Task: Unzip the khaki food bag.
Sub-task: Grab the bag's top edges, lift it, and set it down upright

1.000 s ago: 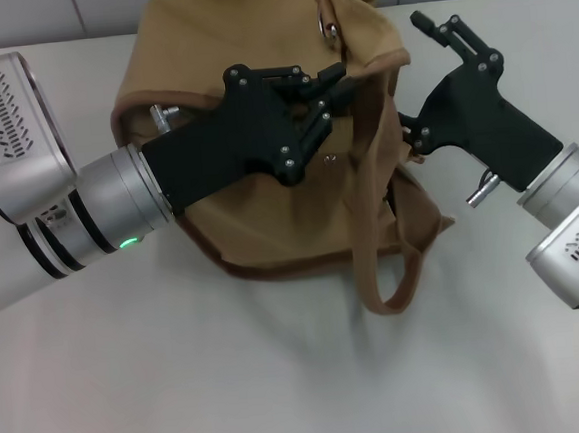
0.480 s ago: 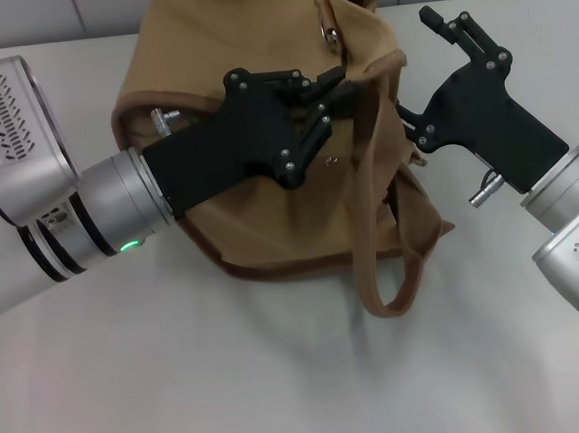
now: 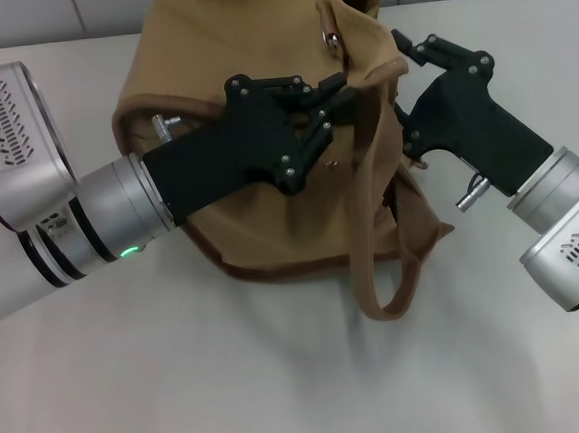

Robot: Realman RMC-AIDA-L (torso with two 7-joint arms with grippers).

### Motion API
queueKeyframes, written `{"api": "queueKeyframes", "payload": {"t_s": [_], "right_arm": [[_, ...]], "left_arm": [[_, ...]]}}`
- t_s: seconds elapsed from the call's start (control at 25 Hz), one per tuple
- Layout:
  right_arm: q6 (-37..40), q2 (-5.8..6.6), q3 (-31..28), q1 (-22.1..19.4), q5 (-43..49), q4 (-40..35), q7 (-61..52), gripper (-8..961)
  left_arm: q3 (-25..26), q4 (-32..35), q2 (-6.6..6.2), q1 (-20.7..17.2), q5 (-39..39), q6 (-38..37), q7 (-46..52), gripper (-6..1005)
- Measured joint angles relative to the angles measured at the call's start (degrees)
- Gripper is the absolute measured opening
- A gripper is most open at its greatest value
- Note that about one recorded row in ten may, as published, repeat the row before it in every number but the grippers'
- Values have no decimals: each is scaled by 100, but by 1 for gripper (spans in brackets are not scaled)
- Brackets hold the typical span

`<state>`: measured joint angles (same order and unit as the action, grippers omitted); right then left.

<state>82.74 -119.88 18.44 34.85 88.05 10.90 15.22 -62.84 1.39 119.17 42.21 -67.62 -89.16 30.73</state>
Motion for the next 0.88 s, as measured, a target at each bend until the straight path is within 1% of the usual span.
{"api": "queueKeyframes", "payload": {"t_s": [0.28,0.48,0.6,0.68,0.72,0.8,0.88], "right_arm": [[-78,0,11,36,10,52,34,427],[-82,0,17,39,10,93,41,182],[-99,0,20,32,10,86,43,6],[-119,0,20,10,10,66,42,6],[-142,0,20,-10,11,55,42,6],[-155,0,19,-16,11,54,42,6],[-188,0,18,-19,11,53,42,6]], "left_arm": [[-1,1,1,-18,-9,-14,3,85],[0,1,1,-21,-19,-32,3,85],[71,-3,1,-39,-22,-60,6,85],[132,-23,1,-46,-21,-77,9,84],[320,-124,1,-54,-19,-130,10,84],[473,-226,1,-49,-18,-159,-3,84],[872,-456,1,-19,-33,-196,-42,85]]}}
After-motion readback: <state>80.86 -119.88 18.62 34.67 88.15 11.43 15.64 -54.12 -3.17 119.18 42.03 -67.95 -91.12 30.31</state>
